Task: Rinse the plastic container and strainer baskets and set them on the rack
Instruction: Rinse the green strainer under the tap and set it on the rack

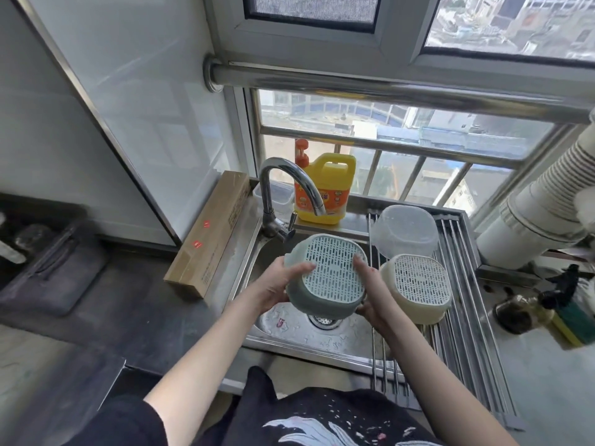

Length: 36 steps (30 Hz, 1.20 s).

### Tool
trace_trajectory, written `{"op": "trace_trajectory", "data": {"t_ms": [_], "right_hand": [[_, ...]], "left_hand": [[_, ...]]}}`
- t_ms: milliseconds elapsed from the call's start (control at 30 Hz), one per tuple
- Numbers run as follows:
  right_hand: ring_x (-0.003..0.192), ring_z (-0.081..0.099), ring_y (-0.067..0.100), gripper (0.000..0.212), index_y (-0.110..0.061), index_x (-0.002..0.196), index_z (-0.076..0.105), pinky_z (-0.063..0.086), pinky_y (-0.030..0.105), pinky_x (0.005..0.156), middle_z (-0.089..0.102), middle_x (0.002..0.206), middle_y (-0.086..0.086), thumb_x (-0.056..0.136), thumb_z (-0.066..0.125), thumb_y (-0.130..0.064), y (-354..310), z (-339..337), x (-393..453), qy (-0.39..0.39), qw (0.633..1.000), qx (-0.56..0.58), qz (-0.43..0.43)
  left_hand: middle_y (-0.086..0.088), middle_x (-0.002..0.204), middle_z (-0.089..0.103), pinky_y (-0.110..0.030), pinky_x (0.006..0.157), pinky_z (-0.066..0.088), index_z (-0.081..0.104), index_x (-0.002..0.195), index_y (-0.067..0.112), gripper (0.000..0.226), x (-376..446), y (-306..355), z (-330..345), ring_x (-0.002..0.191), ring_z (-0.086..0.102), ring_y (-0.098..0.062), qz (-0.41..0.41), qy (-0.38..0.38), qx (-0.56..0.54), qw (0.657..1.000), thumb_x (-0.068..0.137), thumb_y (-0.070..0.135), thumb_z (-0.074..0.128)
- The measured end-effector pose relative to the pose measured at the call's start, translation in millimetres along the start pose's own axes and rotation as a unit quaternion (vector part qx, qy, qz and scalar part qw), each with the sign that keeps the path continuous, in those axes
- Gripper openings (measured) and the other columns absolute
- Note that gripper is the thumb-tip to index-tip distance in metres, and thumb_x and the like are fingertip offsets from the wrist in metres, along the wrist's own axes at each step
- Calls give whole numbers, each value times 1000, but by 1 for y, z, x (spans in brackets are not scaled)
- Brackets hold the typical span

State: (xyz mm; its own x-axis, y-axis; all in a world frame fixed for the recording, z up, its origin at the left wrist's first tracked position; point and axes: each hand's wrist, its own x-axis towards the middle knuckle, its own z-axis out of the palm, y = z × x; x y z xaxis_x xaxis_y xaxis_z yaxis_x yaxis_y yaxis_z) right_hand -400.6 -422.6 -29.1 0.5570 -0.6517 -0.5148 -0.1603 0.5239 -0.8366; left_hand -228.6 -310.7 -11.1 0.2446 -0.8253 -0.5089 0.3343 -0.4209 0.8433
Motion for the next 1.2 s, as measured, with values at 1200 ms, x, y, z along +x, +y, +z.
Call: {"op": "trace_trajectory", "data": {"t_ms": [1200], "right_hand": [[101,61,22,72,-8,124,37,52,41,89,59,113,8,81,60,-60,35,-41,-38,143,965,-213,54]], "left_hand": [[-5,129,57,-38,89,52,59,119,22,44,13,-36,2,106,62,-22,-232,-134,189,945,82,43,69]]}}
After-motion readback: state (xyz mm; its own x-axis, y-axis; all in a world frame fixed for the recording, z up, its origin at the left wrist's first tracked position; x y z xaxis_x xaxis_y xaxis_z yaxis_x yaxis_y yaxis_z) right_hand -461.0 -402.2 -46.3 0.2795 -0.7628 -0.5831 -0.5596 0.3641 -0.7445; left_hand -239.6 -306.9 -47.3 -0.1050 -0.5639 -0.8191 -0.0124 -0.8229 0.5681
